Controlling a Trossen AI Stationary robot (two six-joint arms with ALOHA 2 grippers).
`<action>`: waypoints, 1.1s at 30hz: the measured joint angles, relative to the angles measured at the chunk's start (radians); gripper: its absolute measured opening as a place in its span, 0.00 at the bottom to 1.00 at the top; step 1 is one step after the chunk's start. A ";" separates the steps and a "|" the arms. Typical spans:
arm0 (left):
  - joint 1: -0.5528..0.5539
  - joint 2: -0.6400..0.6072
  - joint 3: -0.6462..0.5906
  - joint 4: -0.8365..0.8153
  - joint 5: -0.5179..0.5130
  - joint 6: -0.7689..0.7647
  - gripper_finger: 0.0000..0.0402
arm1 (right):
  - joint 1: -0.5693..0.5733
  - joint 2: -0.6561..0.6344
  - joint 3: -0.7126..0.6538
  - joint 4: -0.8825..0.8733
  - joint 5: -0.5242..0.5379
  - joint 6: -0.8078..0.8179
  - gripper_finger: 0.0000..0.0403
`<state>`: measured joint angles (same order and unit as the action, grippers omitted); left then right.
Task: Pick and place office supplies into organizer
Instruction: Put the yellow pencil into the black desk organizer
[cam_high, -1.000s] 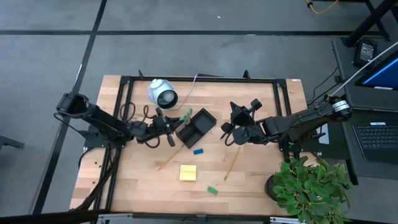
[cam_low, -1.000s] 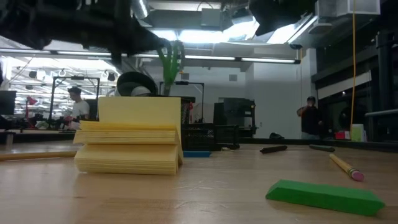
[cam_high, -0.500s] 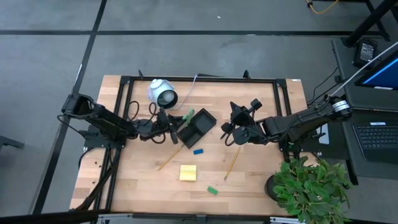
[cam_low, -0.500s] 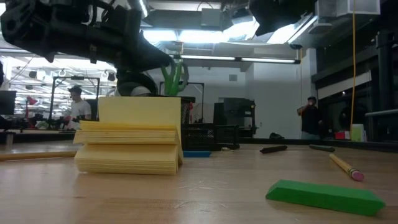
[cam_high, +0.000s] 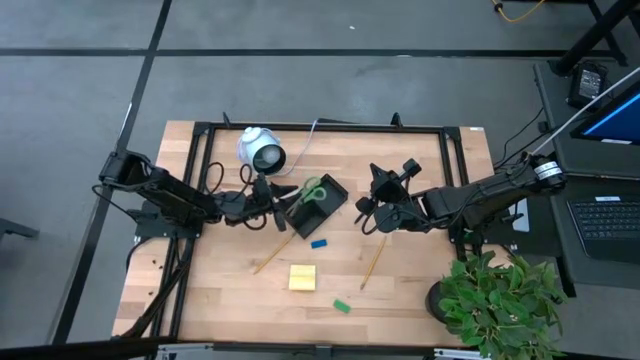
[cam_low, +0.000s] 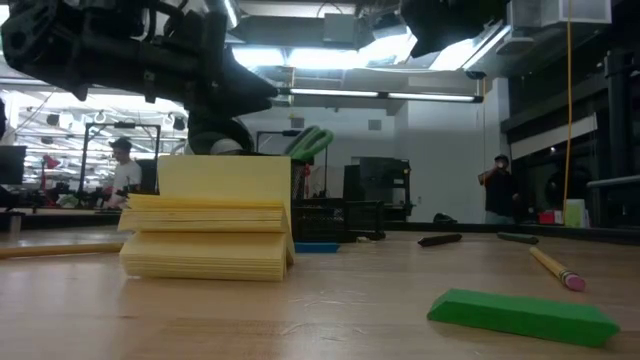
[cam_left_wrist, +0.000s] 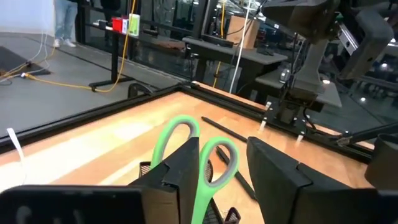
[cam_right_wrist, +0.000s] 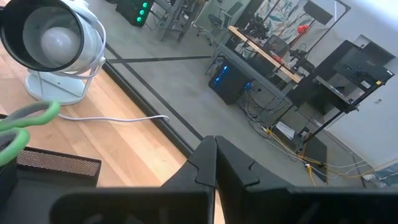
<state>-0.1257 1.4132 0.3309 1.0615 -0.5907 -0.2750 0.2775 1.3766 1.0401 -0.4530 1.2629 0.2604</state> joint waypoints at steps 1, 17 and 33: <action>0.000 -0.003 0.000 0.003 0.000 0.000 0.33 | 0.000 0.000 0.000 0.000 0.000 0.000 0.01; -0.140 -0.187 0.001 0.027 0.044 0.210 0.34 | -0.001 0.000 0.000 0.051 -0.140 -0.261 0.02; -0.436 -0.265 0.358 -1.090 -0.274 -0.088 0.33 | 0.008 0.000 0.025 0.139 -0.349 -0.185 0.01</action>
<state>-0.5615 1.1481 0.6892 -0.0283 -0.8643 -0.3633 0.2856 1.3766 1.0653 -0.3145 0.9142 0.0758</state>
